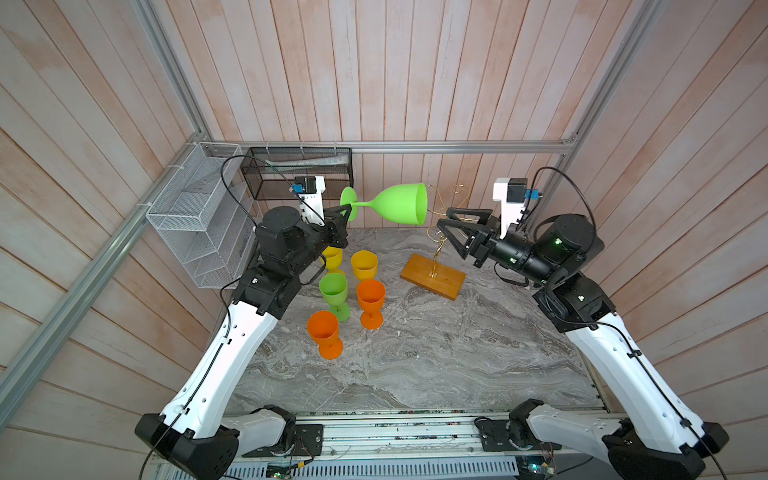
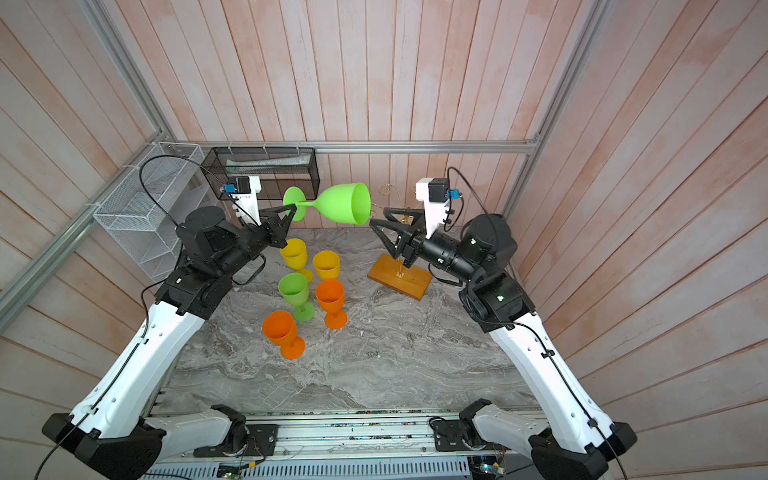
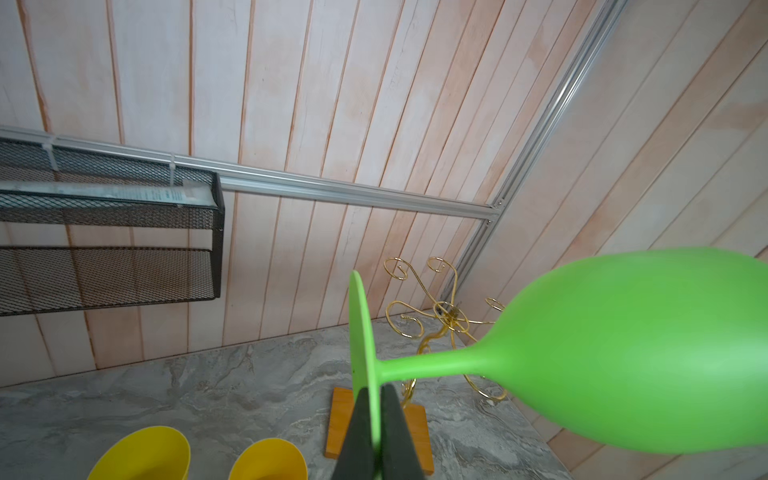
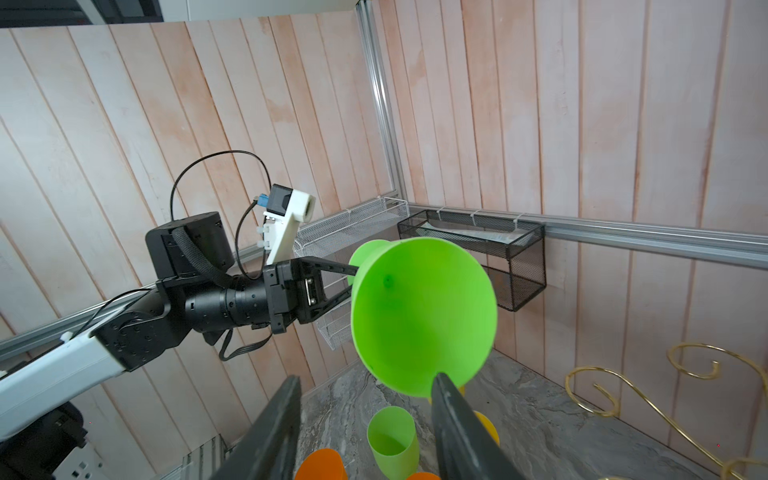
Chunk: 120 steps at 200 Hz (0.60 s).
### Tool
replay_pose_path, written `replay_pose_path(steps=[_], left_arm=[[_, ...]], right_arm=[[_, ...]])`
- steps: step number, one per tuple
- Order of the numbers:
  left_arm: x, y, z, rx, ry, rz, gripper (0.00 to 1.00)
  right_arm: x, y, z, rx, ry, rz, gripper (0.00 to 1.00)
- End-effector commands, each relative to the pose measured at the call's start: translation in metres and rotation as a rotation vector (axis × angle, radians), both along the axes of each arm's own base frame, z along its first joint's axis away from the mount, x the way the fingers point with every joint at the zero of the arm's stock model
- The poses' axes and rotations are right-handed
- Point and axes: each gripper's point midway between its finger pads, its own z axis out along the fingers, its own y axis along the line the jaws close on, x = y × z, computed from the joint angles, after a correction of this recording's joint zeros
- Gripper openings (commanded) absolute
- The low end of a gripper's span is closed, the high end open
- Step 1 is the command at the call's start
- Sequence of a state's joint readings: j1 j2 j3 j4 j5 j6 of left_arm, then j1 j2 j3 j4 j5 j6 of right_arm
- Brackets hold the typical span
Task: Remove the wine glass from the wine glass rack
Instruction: 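Close the left gripper on the glass's foot and regrasp its bowl with the right, then lower the green glass upright onto the table beside the orange glass with the right gripper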
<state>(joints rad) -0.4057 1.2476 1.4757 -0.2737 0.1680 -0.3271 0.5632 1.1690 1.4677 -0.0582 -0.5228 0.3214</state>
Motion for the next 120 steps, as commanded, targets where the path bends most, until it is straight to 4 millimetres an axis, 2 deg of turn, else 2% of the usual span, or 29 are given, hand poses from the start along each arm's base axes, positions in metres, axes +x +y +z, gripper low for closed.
replay_pose_path(steps=[1,78,85,95,106,110,120], left_arm=[[-0.010,-0.004,0.003,-0.047,0.011,-0.049,0.00],[-0.005,-0.006,-0.004,-0.036,0.020,-0.050,0.00],[-0.004,-0.006,-0.005,-0.034,0.023,-0.049,0.00],[-0.005,-0.005,-0.005,-0.035,0.021,-0.051,0.00],[-0.006,-0.006,-0.005,-0.037,0.022,-0.053,0.00],[-0.006,-0.005,-0.004,-0.037,0.020,-0.053,0.00],[-0.006,-0.005,-0.004,-0.033,0.020,-0.049,0.00]], right_arm=[[0.000,0.016,0.005,-0.015,-0.041,0.044,0.51],[0.017,0.065,-0.008,-0.101,-0.029,0.084,0.51],[0.019,0.067,-0.010,-0.109,-0.025,0.078,0.45],[0.022,0.070,-0.013,-0.120,-0.014,0.074,0.29],[0.024,0.073,-0.015,-0.131,-0.004,0.076,0.04],[0.024,0.074,-0.017,-0.138,0.002,0.076,0.00],[0.023,0.076,-0.018,-0.144,0.006,0.076,0.00]])
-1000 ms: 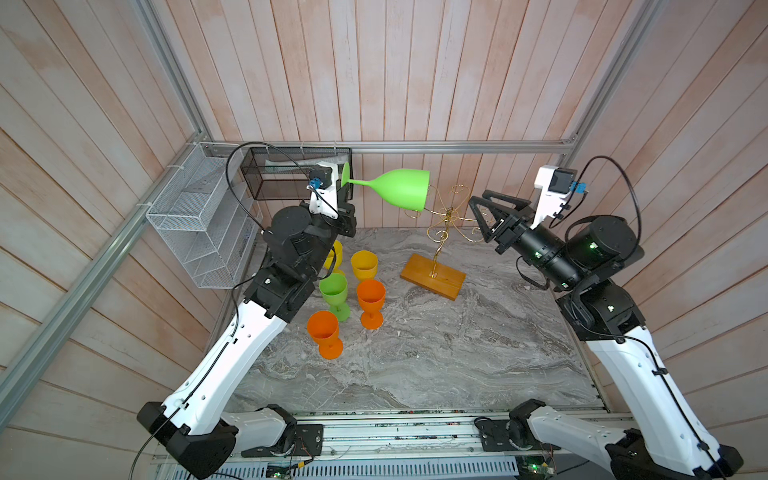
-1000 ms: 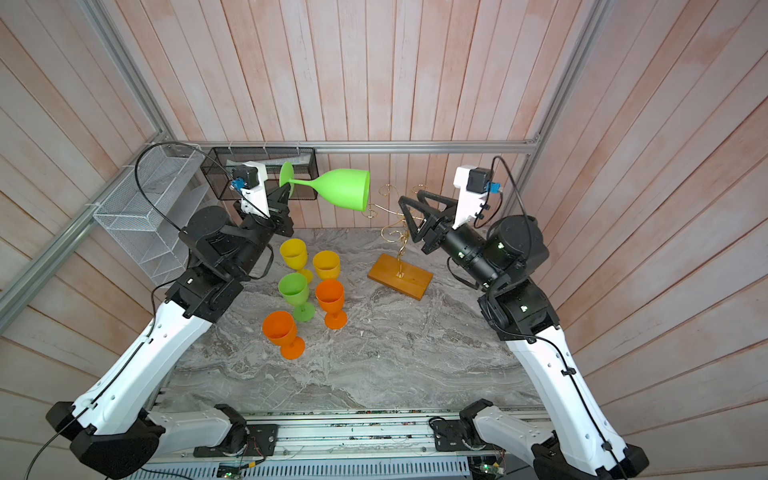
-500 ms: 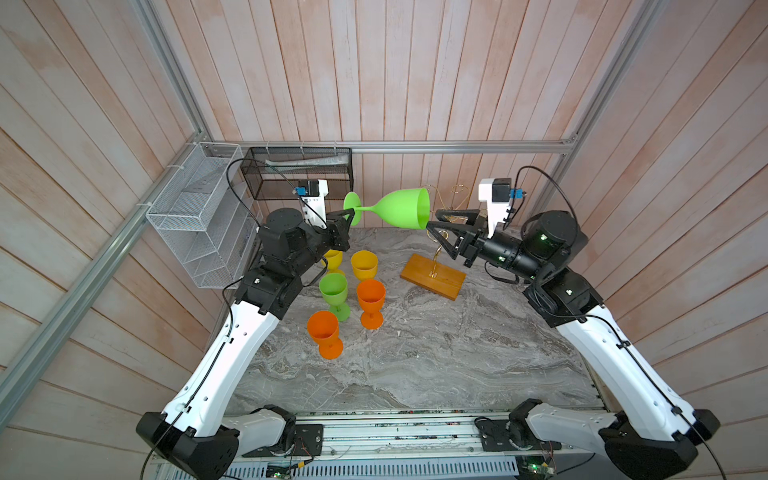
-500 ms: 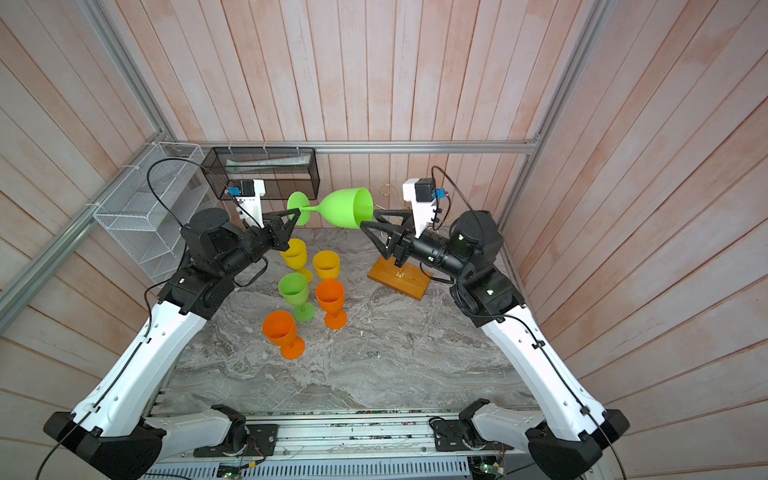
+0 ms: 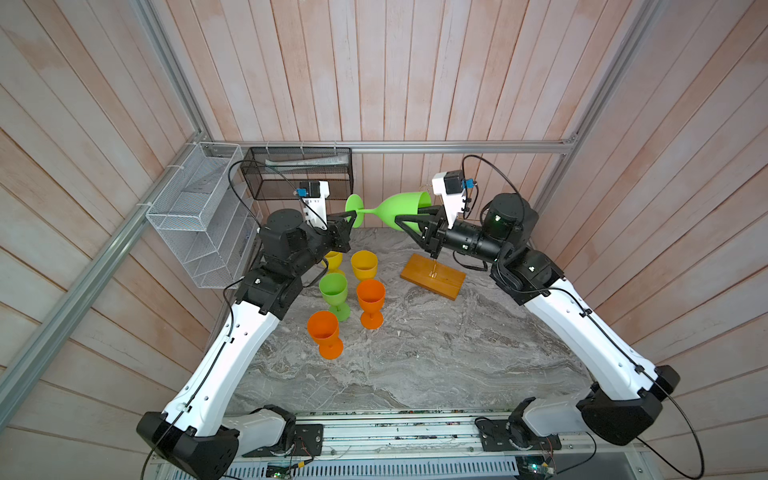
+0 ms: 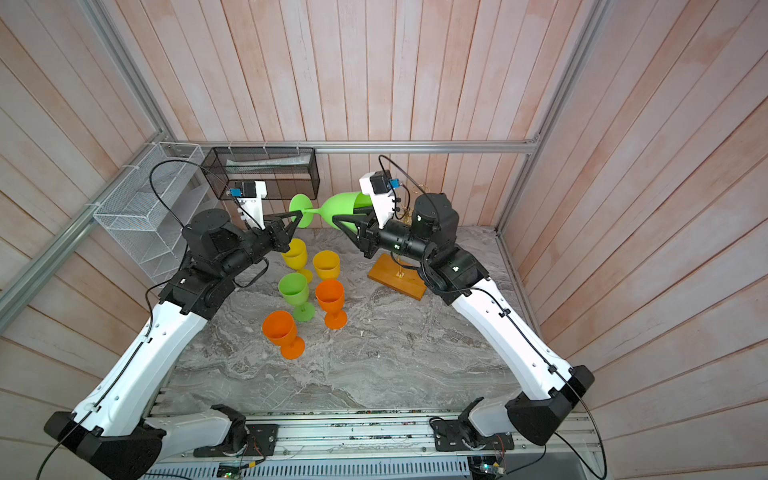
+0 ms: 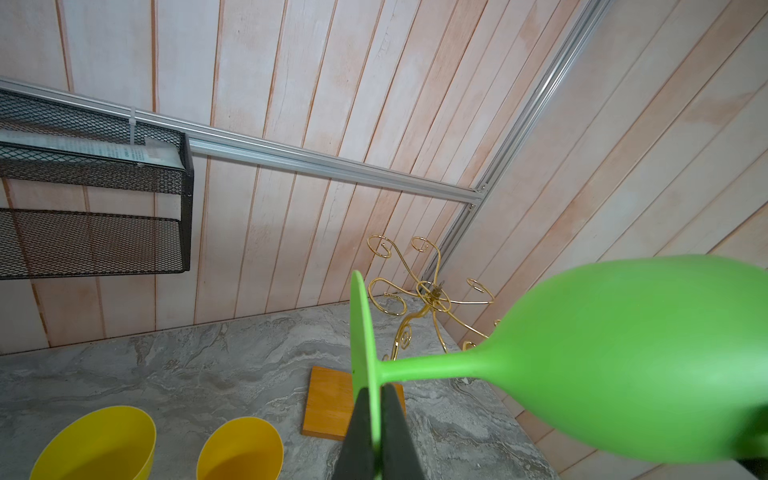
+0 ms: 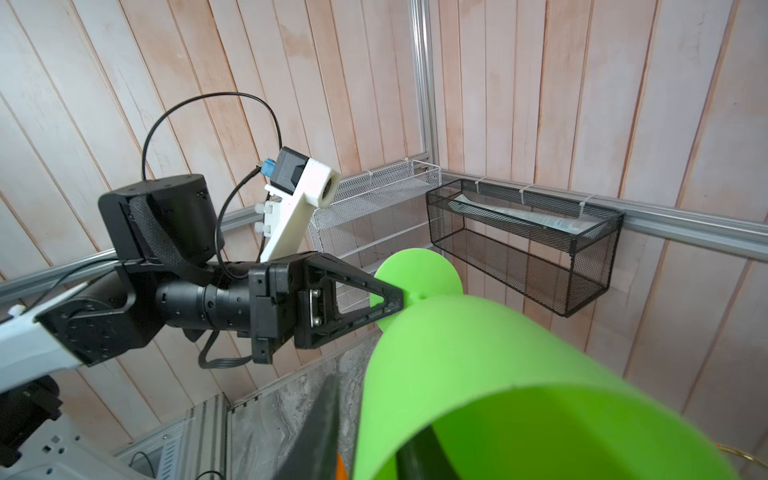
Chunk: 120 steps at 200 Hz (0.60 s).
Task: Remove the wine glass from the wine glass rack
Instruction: 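Lower the green glass upright onto the table beside the orange glass with the right gripper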
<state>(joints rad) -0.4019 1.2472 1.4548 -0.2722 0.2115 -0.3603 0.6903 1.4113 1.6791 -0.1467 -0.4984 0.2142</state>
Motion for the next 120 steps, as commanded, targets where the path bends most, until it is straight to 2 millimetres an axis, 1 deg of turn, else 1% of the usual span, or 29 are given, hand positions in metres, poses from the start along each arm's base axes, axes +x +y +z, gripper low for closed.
replay_pose_path(steps=[1,7,19,28,50,77,86,96,110,120], left_arm=[[-0.005,0.001,0.005,-0.012,-0.017,-0.009,0.00],[-0.005,0.002,0.006,-0.008,-0.019,-0.006,0.02],[-0.006,0.006,0.004,0.002,-0.015,0.013,0.15],[-0.006,0.011,0.005,0.013,-0.015,0.033,0.23],[-0.011,0.021,0.000,0.054,-0.007,0.078,0.55],[-0.012,0.042,-0.015,0.124,0.033,0.183,0.85],[-0.013,0.048,-0.020,0.150,0.045,0.204,0.93],[-0.016,0.055,-0.023,0.174,0.056,0.233,1.00],[-0.019,0.065,-0.026,0.206,0.064,0.271,1.00],[-0.021,0.072,-0.026,0.221,0.068,0.298,1.00]], right_arm=[[0.002,0.004,-0.002,-0.032,0.002,-0.017,0.00],[0.002,0.004,-0.003,-0.038,0.004,-0.026,0.00],[0.000,0.003,-0.004,-0.055,0.009,-0.046,0.00],[-0.005,0.003,-0.006,-0.074,0.005,-0.054,0.00],[-0.018,0.000,-0.015,-0.124,0.004,-0.090,0.00],[-0.037,-0.005,-0.027,-0.170,0.011,-0.111,0.00],[-0.043,-0.008,-0.031,-0.190,0.013,-0.123,0.00],[-0.050,-0.010,-0.036,-0.210,0.013,-0.122,0.00],[-0.061,-0.013,-0.045,-0.242,0.015,-0.114,0.00],[-0.063,-0.017,-0.054,-0.268,0.027,-0.118,0.00]])
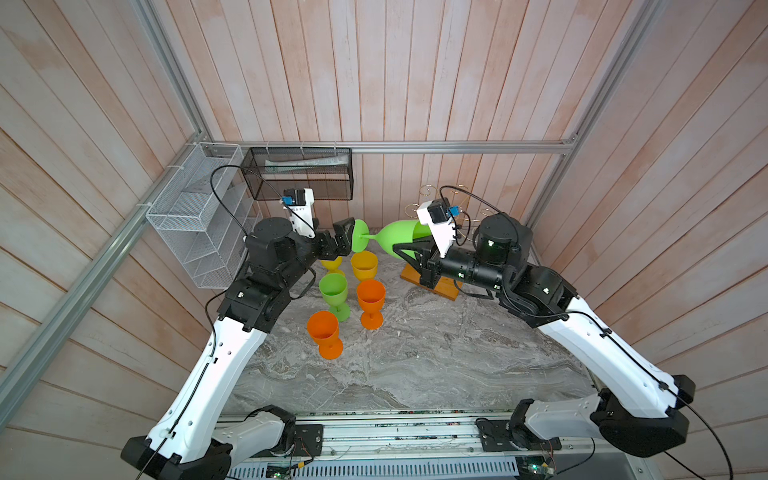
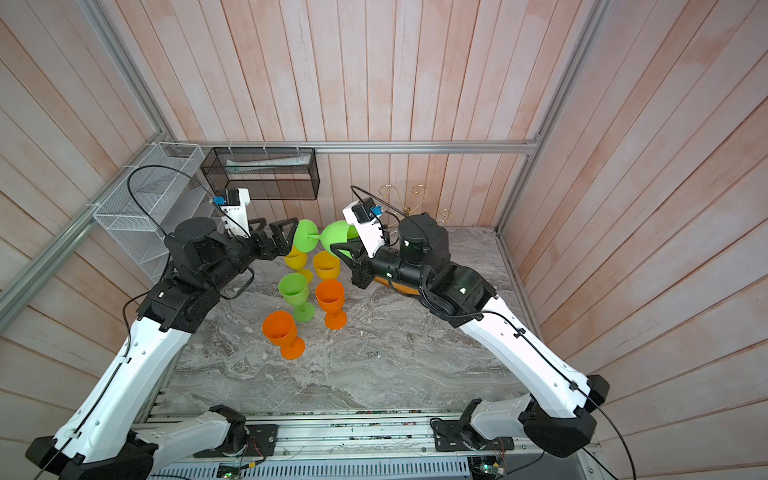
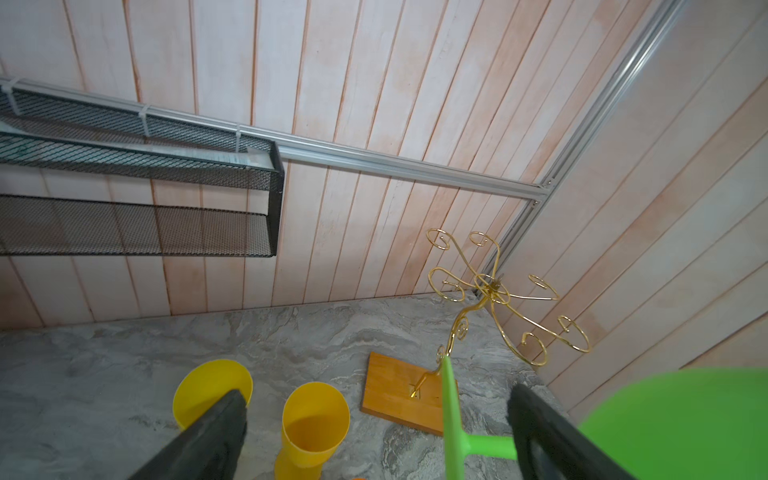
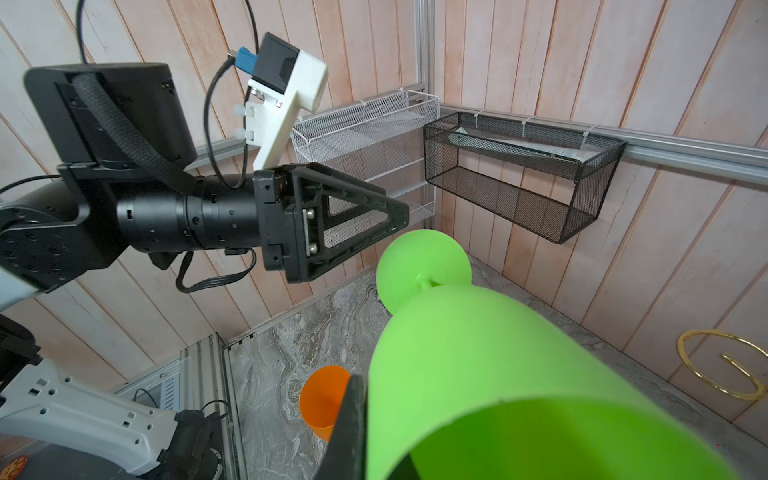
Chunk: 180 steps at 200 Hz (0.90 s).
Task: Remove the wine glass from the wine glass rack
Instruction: 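Lower the green glass upright onto the table beside the orange glass with the right gripper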
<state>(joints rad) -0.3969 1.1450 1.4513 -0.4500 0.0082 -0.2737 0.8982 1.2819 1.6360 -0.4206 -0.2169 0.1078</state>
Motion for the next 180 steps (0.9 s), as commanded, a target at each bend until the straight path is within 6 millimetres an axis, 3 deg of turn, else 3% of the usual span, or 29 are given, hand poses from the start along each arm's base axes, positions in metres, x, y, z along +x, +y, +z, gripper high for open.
replay_pose_path(steps=[1,54,113,135,180], left_arm=[[-0.003,0.025,-0.019,0.095,0.051,0.106,1.00],[0.003,0.054,-0.030,0.095,0.119,0.196,1.00],[0.017,0.067,-0.039,0.062,0.156,0.213,1.00],[0.022,0.073,-0.041,0.047,0.163,0.222,1.00],[0.029,0.085,-0.055,0.007,0.195,0.225,1.00]], right_arm=[[-0.005,-0.015,-0.022,-0.087,0.004,-0.049,0.00],[-0.021,-0.013,-0.087,-0.328,0.076,-0.071,0.00],[-0.053,-0.017,-0.122,-0.485,0.124,-0.006,0.00],[-0.063,-0.009,-0.138,-0.518,0.156,0.043,0.00],[-0.076,0.016,-0.191,-0.624,0.245,0.144,0.00]])
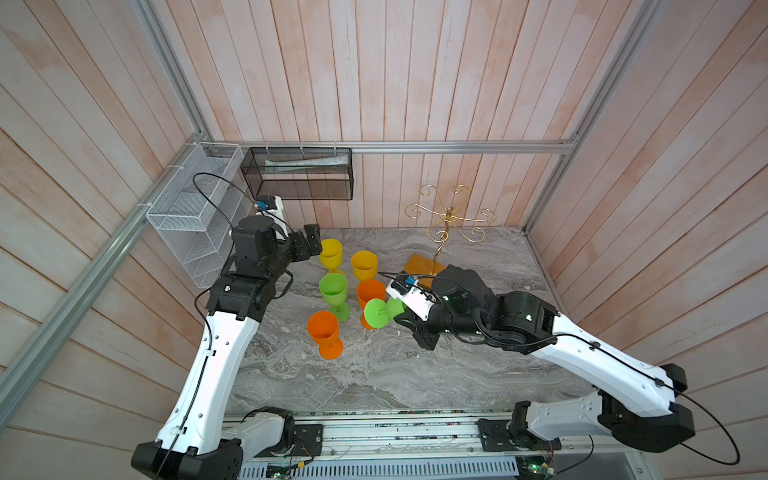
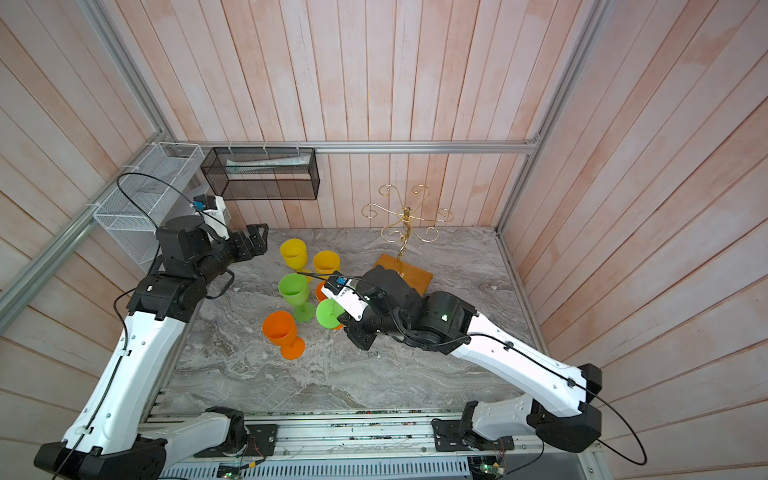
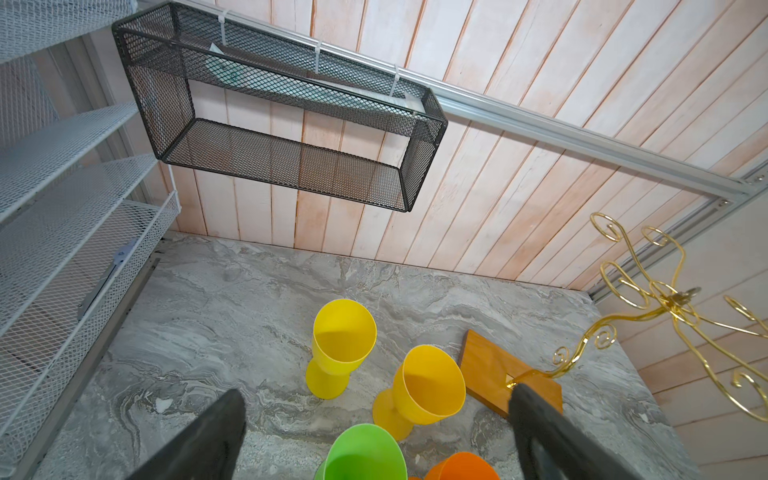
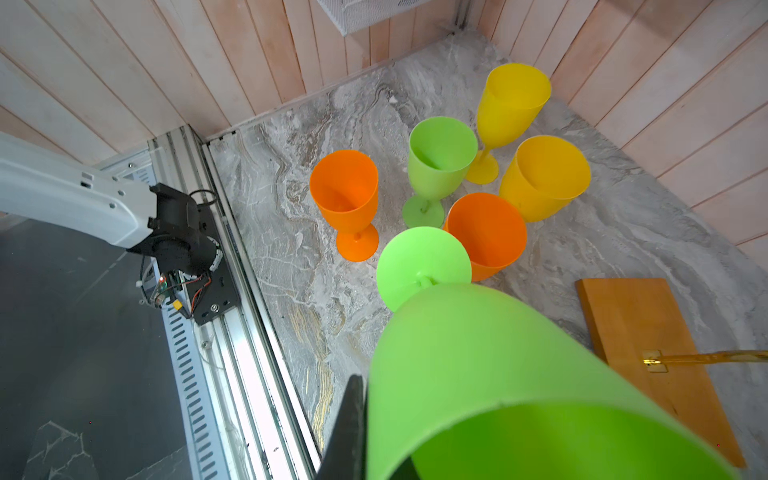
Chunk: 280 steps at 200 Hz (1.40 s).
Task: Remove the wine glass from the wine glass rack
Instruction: 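Lower the green glass upright onto the table beside the orange glass with the right gripper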
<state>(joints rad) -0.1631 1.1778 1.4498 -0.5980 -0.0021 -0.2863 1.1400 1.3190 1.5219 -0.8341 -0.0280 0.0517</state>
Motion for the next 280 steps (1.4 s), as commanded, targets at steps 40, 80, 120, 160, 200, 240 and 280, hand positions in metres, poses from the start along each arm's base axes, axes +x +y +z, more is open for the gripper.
replay_pose_path(steps=[40,80,120,160,200,240,280], left_arm=[[0.008,0.007,-0.025,-0.053,0.041,-0.014,1.00],[0.008,0.012,-0.029,-0.058,0.041,-0.013,1.00],[0.009,0.012,-0.037,-0.064,0.052,-0.022,1.00],[0.009,0.015,-0.031,-0.067,0.035,-0.012,1.00],[0.009,0.018,-0.027,-0.065,0.025,0.000,1.00],[0.007,0.023,-0.020,-0.063,0.003,0.023,1.00],[0.003,0.028,-0.013,-0.056,-0.022,0.046,1.00]], right_arm=[[-0.004,0.027,-0.073,-0.182,0.109,0.079,0.00],[0.006,0.039,-0.112,-0.331,0.127,0.108,0.00],[0.007,0.048,-0.143,-0.414,0.164,0.147,0.00],[0.016,0.053,-0.151,-0.437,0.144,0.126,0.00],[0.015,0.054,-0.162,-0.458,0.162,0.139,0.00],[0.016,0.056,-0.156,-0.451,0.145,0.145,0.09],[0.016,0.060,-0.122,-0.364,0.094,0.157,0.46]])
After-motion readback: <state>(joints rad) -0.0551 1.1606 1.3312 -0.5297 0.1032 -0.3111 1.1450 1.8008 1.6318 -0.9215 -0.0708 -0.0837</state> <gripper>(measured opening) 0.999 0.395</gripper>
